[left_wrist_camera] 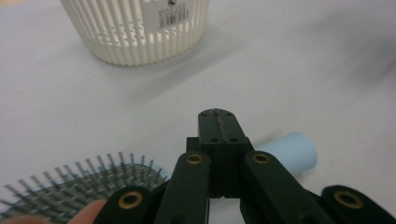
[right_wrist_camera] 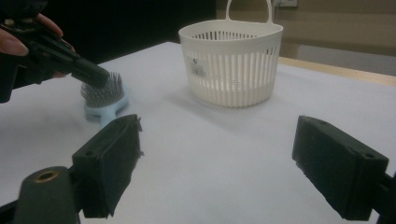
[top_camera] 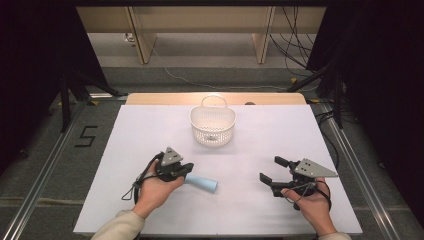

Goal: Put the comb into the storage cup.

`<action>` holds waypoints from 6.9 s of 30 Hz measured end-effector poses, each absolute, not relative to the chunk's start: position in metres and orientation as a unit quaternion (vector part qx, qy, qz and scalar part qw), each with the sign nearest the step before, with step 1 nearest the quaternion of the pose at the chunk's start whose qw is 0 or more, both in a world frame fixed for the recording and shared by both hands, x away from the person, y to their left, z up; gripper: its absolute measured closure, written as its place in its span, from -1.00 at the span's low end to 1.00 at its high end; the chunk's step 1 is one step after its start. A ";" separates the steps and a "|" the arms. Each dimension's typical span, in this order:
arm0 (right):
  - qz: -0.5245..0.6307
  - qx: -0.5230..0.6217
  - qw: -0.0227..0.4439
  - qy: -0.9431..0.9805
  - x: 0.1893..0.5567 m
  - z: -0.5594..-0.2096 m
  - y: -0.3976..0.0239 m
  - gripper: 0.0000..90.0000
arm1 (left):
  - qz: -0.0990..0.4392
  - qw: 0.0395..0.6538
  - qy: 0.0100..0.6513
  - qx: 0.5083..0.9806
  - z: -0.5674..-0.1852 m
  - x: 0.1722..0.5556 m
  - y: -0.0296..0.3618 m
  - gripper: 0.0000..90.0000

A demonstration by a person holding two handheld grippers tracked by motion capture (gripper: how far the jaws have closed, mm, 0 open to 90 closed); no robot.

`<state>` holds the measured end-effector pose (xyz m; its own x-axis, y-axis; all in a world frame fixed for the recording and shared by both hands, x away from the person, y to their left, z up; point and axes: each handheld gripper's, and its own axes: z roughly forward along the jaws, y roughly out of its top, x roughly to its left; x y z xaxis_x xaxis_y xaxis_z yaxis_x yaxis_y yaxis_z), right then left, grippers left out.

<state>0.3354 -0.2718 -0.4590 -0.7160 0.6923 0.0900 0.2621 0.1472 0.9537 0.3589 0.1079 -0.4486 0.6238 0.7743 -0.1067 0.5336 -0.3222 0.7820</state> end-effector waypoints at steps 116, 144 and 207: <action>0.563 0.322 0.179 0.740 0.337 -0.460 -0.269 -0.53 | -0.011 0.145 0.409 0.901 -0.466 0.322 0.156 1.00; 0.565 0.321 0.178 0.739 0.337 -0.460 -0.268 -0.53 | 0.014 0.110 0.430 0.896 -0.465 0.325 0.193 1.00; 0.564 0.319 0.177 0.741 0.338 -0.460 -0.268 -0.57 | 0.036 0.111 0.453 0.884 -0.462 0.356 0.198 -0.33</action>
<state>0.3377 -0.2682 -0.4595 -0.7343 0.6718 0.0974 0.2731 0.1610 0.9484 0.3556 0.1981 -0.4621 0.5870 0.8088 -0.0371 0.7928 -0.5649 0.2290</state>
